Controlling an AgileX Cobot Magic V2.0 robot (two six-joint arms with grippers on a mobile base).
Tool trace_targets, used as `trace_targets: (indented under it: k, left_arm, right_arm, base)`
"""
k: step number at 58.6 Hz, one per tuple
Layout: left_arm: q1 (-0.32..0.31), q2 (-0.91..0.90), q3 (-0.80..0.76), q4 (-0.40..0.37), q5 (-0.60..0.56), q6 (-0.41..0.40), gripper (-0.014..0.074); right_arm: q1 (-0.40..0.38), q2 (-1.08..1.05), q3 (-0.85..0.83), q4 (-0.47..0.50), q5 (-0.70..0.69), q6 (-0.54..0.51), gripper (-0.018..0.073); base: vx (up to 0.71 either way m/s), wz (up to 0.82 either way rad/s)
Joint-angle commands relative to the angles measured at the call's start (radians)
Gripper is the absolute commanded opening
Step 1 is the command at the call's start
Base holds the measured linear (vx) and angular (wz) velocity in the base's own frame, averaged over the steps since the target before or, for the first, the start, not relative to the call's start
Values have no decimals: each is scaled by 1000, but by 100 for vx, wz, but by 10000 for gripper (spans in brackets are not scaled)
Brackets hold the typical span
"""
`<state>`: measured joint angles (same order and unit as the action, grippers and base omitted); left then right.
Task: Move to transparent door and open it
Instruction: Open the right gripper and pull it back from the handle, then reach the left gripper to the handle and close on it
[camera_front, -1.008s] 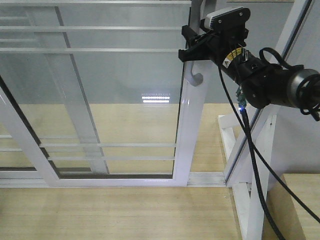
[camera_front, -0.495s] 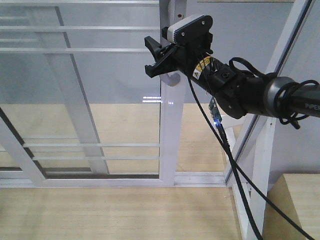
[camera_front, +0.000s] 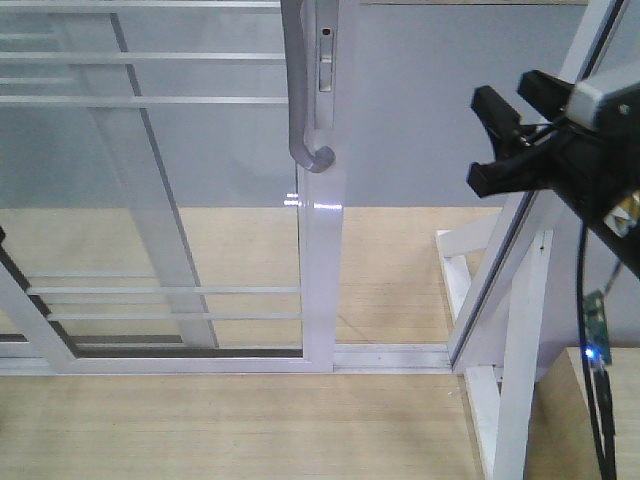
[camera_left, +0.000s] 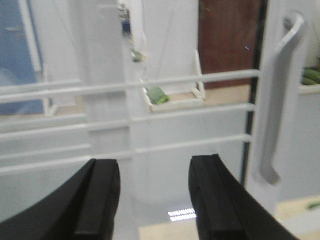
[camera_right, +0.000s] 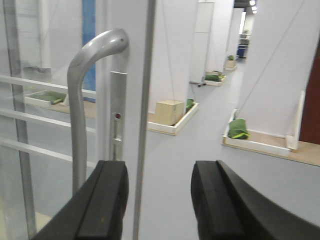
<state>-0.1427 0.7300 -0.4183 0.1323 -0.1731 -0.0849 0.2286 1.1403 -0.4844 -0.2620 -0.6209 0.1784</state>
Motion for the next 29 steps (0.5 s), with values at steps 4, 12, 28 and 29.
trace_targets:
  k: [4, 12, 28, 29]
  left_arm:
    - [-107, 100, -31, 3, -120, -10, 450]
    - [-199, 252, -31, 58, -294, -9, 451]
    - [-237, 616, -127, 66, -585, -10, 477]
    - [-238, 630, -142, 67, -592, -10, 482]
  right_arm:
    - [-11, -223, 55, 9, 124, -36, 374]
    - [-11, -347, 65, 9, 309, -62, 374]
    - [-11, -388, 65, 8, 347, -92, 374]
    - [-11, -388, 65, 8, 347, -92, 374]
  base:
    - [0, 0]
    - [0, 0]
    - [0, 0]
    - [0, 0]
